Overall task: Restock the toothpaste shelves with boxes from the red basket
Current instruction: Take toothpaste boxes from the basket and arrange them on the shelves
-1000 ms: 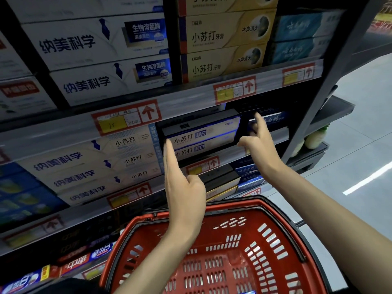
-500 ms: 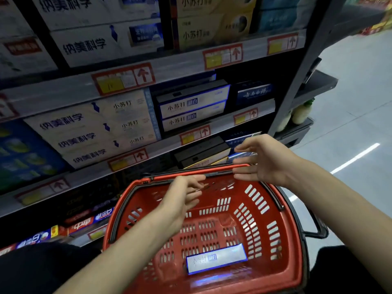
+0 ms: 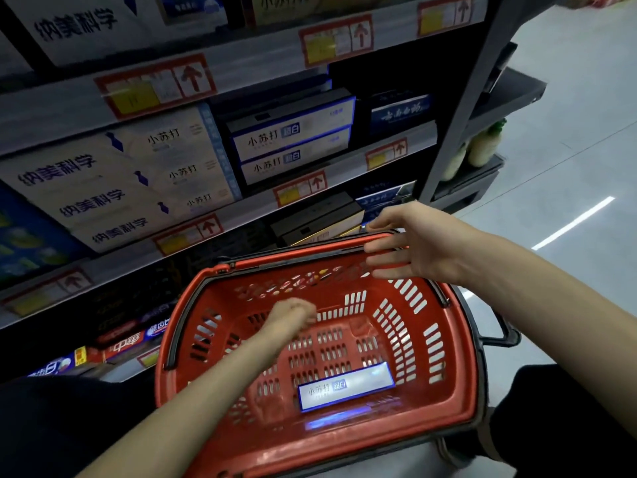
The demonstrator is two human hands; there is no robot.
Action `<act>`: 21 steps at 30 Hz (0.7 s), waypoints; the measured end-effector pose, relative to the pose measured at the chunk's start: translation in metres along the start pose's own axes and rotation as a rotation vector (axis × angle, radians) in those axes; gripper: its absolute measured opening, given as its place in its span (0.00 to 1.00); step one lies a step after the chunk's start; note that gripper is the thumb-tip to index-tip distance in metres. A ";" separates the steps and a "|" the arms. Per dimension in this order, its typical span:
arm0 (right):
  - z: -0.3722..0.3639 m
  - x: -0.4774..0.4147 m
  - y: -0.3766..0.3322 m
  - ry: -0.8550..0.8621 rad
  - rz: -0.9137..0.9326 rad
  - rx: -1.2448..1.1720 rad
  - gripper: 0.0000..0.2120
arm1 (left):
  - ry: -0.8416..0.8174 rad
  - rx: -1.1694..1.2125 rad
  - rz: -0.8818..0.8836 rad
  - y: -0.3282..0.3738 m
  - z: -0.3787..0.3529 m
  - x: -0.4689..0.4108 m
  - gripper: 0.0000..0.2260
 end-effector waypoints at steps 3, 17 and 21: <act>0.000 -0.002 0.001 0.028 0.020 0.018 0.14 | -0.128 -0.260 -0.026 -0.070 -0.019 -0.017 0.09; 0.003 -0.017 0.004 0.035 0.031 0.173 0.12 | -0.558 -0.839 0.055 -0.184 -0.063 -0.041 0.26; 0.001 -0.025 0.010 0.036 0.010 0.225 0.14 | -0.555 -0.924 0.018 -0.188 -0.067 -0.045 0.27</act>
Point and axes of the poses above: each hand's wrist, its own x-axis away from the middle knuckle, its own z-axis out of the back of the hand, y = z × x, the point moved 7 cm from there along -x, towards the middle knuckle, and after that the axes turned 11 degrees about -z, right-handed, at the moved point
